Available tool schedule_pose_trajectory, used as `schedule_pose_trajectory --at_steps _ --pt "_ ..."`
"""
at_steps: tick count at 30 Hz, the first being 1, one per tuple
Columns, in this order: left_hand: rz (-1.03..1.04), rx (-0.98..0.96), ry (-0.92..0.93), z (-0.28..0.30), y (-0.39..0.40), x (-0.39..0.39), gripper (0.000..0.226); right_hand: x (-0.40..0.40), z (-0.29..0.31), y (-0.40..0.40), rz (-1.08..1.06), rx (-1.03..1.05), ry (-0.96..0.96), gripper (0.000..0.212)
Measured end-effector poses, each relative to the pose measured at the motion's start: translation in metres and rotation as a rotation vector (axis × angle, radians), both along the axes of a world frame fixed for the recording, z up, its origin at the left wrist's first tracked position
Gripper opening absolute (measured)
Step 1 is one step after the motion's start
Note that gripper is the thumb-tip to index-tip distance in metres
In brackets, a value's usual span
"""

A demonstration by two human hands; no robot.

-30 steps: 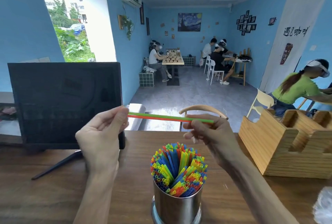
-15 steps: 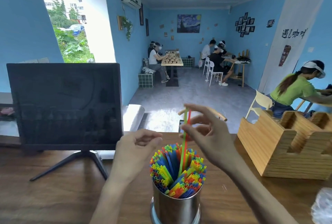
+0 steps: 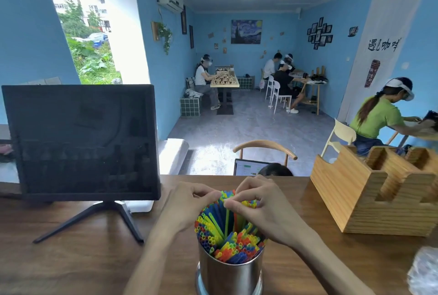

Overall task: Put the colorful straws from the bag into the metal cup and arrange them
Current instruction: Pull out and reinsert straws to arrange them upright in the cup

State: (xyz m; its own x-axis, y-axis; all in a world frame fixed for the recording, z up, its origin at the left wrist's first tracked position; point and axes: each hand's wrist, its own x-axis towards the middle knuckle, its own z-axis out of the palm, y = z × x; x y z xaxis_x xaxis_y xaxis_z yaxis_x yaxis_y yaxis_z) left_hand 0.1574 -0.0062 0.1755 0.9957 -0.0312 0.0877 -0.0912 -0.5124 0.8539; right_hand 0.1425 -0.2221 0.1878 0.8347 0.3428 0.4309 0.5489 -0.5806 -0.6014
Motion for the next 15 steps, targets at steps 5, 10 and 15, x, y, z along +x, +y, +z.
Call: schedule_pose_trajectory --at_steps 5,10,15 --pt "0.044 0.035 -0.11 0.005 0.002 -0.001 0.006 0.002 -0.003 -0.004 -0.023 0.073 0.009 0.028" --pt "0.138 -0.12 -0.403 0.028 0.0 -0.014 0.006 0.004 0.004 -0.005 -0.014 0.116 0.011 0.036" --pt "0.144 -0.415 -0.791 0.066 -0.013 -0.039 0.009 0.006 0.018 0.004 0.247 0.062 0.096 0.046"
